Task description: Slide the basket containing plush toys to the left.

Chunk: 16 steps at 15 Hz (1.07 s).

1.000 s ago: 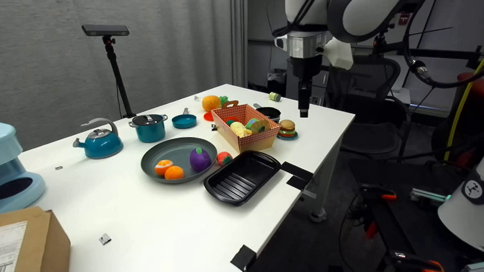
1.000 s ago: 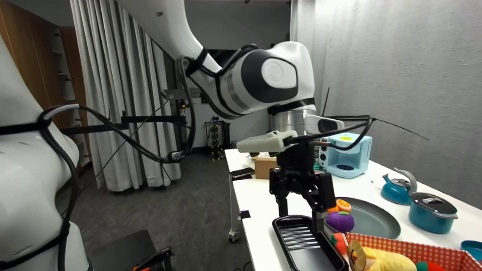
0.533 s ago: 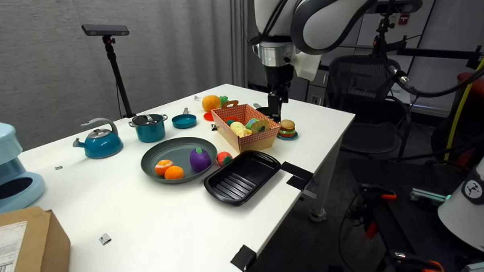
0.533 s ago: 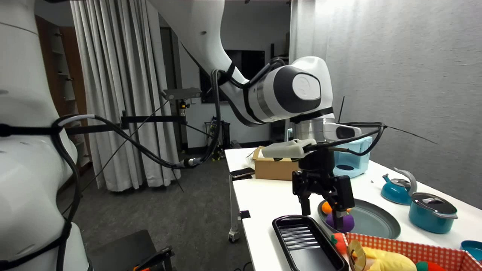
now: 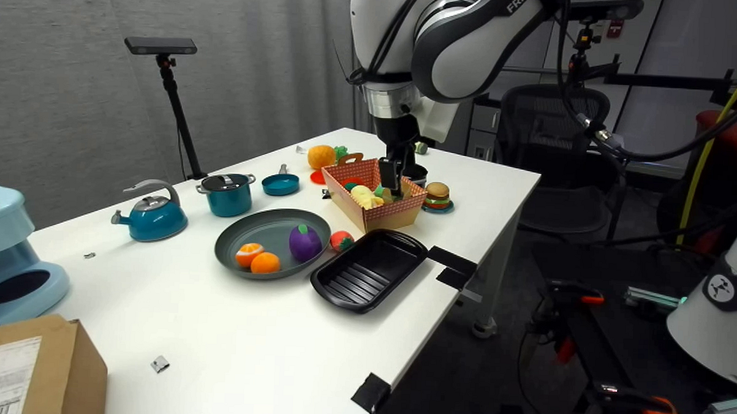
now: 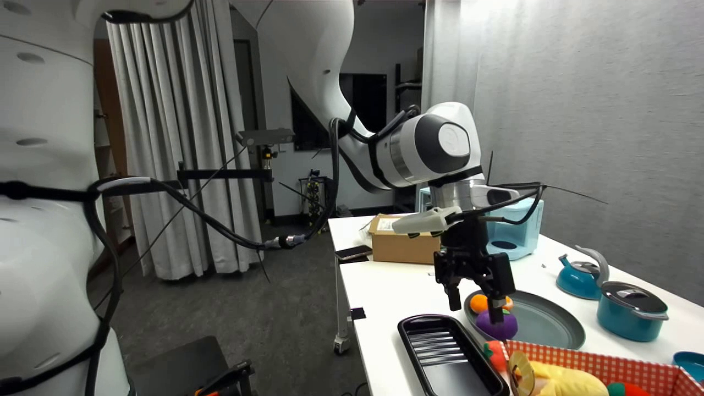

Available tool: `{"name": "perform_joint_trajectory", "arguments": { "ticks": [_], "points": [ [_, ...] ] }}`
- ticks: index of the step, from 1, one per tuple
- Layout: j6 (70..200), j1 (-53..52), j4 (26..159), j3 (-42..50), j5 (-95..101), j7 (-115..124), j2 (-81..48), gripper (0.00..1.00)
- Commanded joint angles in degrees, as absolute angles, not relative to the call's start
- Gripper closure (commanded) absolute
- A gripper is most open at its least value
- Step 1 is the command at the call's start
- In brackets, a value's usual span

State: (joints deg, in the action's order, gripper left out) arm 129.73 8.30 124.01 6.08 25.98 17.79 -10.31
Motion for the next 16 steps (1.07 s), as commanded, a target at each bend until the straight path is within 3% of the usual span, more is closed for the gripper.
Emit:
{"name": "perform_joint_trajectory", "arguments": {
  "ticks": [1,3,4,16],
  "points": [
    [129.58,6.42,118.12,8.08,27.20,20.51,-15.34,0.09],
    [129.75,6.43,115.88,8.78,26.79,20.14,-17.22,0.08],
    [129.36,6.49,114.93,8.96,26.08,19.25,-17.90,0.02],
    [129.57,5.57,115.50,9.99,25.71,20.54,-18.66,0.00]
  ]
}}
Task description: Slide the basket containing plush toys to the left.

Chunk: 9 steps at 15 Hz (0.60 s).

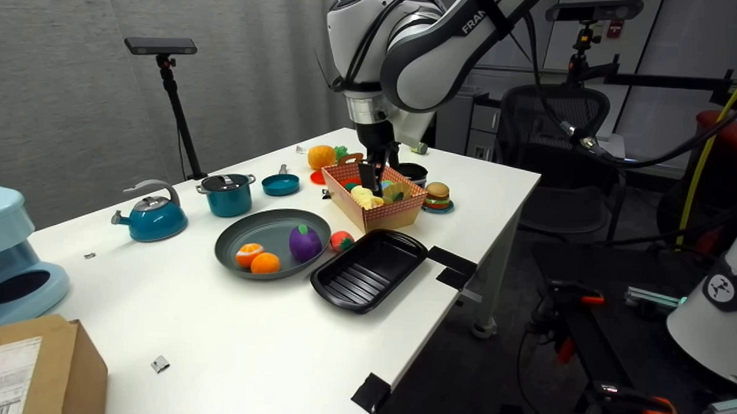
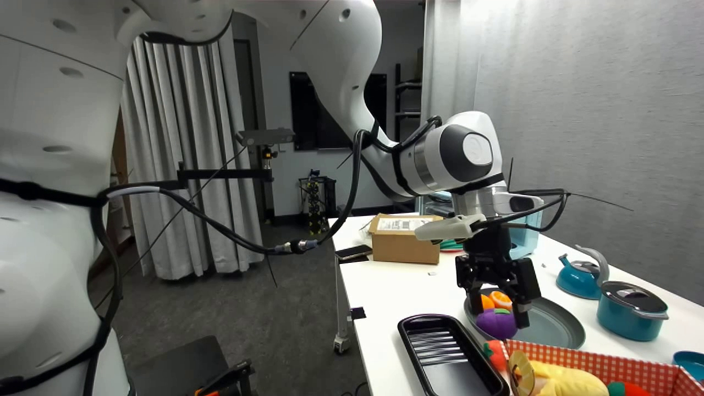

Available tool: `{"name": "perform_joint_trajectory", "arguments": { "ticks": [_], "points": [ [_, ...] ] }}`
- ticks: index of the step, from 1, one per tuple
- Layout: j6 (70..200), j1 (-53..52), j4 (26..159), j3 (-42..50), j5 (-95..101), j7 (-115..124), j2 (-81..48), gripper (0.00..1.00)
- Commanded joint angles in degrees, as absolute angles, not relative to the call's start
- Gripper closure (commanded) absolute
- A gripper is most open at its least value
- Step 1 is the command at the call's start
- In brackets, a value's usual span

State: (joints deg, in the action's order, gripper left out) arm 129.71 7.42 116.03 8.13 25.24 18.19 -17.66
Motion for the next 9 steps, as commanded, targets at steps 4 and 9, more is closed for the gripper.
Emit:
{"name": "perform_joint_trajectory", "arguments": {
  "ticks": [4,9],
  "points": [
    [131.06,5.16,112.71,11.87,25.97,25.92,-21.76,0.00],
    [132.85,5.15,106.87,14.44,25.57,29.83,-26.43,0.00]
  ]
}}
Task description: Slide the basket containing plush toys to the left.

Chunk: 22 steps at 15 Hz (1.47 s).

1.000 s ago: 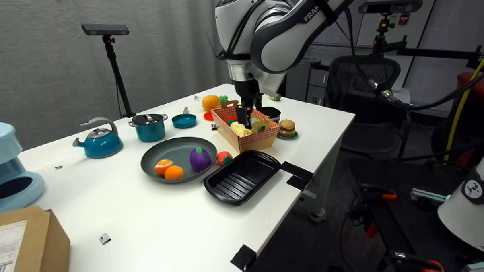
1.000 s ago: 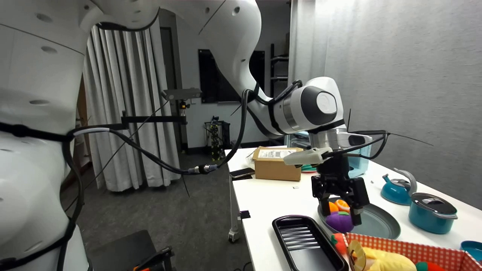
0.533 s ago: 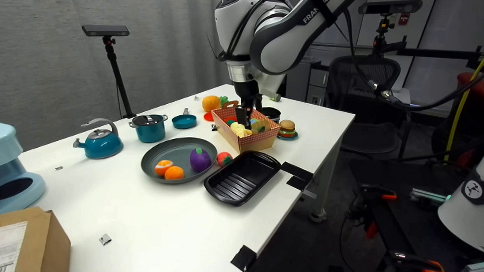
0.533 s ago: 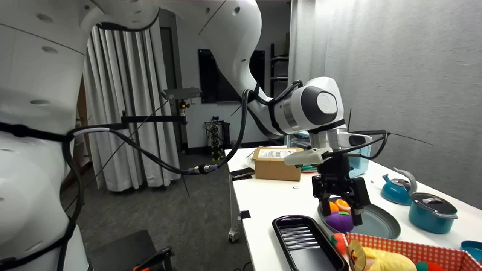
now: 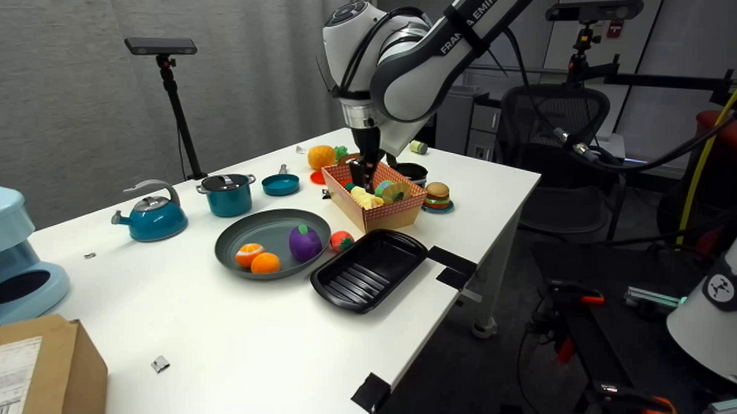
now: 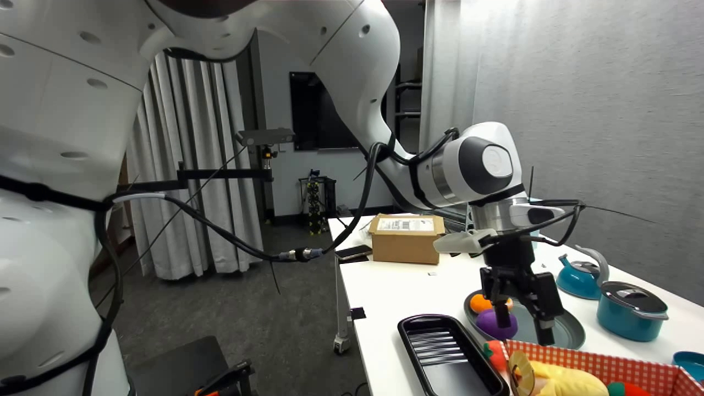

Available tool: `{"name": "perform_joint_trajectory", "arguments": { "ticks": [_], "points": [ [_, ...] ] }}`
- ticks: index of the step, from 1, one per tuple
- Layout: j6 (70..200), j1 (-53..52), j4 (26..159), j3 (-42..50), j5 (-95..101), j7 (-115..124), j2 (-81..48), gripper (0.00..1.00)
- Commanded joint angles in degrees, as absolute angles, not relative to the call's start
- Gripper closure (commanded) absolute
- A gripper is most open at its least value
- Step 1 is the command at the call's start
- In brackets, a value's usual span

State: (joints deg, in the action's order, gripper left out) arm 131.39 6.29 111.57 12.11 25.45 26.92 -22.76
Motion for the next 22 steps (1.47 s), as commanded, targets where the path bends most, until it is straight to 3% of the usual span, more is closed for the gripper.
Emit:
{"name": "perform_joint_trajectory", "arguments": {
  "ticks": [1,17,19,22],
  "points": [
    [133.02,5.24,105.09,14.97,25.18,30.47,-27.67,0.00],
    [129.16,6.27,85.34,18.98,17.85,35.32,-47.47,0.00],
    [128.84,6.27,84.16,18.44,16.84,34.52,-47.94,0.13],
    [128.89,6.13,82.58,17.75,15.75,33.77,-48.15,0.07]
  ]
}}
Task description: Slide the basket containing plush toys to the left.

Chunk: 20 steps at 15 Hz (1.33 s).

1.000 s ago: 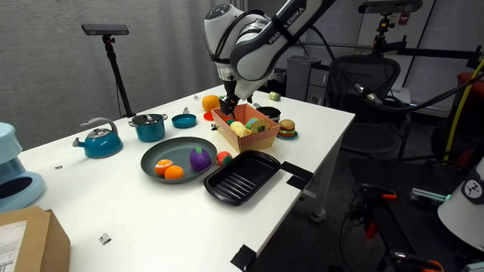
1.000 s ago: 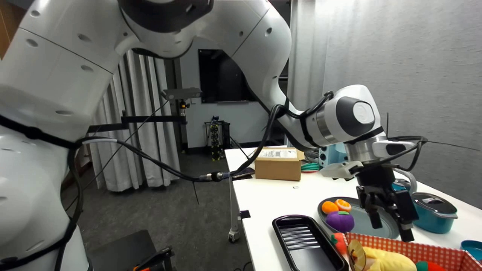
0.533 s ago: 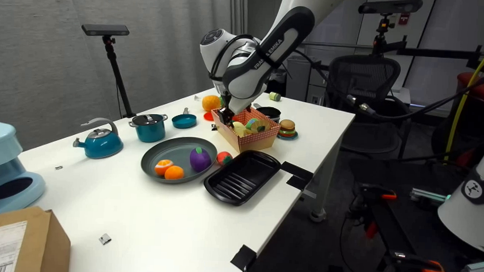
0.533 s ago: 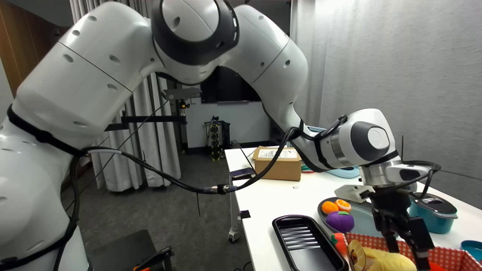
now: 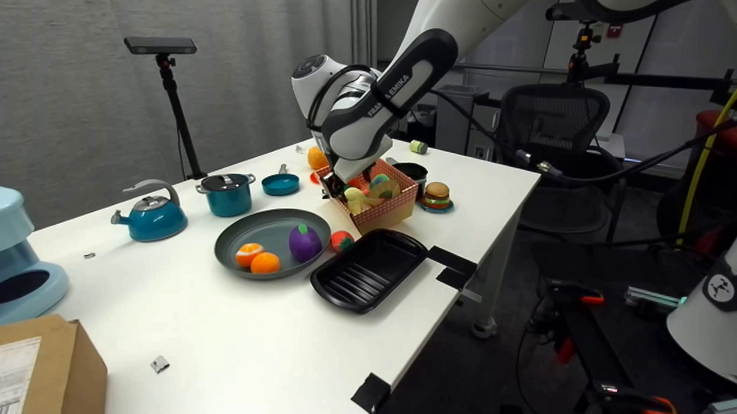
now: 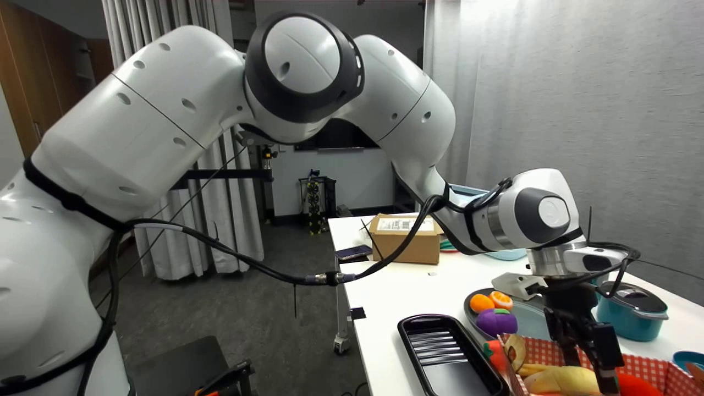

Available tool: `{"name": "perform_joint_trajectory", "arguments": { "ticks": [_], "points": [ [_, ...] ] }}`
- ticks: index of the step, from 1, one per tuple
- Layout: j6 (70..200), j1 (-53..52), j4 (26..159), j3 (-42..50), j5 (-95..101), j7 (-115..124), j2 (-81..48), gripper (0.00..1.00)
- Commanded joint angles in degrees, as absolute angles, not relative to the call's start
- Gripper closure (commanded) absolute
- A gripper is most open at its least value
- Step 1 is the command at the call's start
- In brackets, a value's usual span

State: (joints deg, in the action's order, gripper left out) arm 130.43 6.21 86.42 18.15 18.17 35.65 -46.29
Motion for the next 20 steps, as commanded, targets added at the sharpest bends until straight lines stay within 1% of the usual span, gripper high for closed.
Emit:
{"name": "perform_joint_trajectory", "arguments": {
  "ticks": [1,2,3,5,6,7,8,10,11,12,13,20],
  "points": [
    [129.06,6.02,82.15,17.62,15.59,33.72,-48.18,0.05],
    [129.07,5.93,81.68,17.47,15.40,33.62,-48.22,0.29],
    [129.26,5.86,81.40,17.32,15.30,33.48,-48.18,0.32],
    [130.01,5.64,81.15,17.09,15.46,33.47,-48.08,0.47],
    [130.57,5.51,81.23,16.96,15.54,33.51,-47.98,0.57],
    [130.91,5.28,81.30,16.95,15.69,33.54,-47.89,0.64],
    [131.14,5.13,81.45,16.77,15.61,33.36,-47.72,0.73],
    [131.14,4.95,81.26,16.44,15.37,33.04,-47.64,0.86],
    [130.86,5.05,80.96,16.18,15.10,32.72,-47.72,0.95],
    [130.53,5.25,80.71,15.83,14.72,32.25,-47.78,0.99],
    [130.17,5.54,80.45,15.47,14.22,31.65,-47.88,1.00],
    [129.01,7.25,79.87,13.25,8.58,23.26,-47.31,1.00]
  ]
}}
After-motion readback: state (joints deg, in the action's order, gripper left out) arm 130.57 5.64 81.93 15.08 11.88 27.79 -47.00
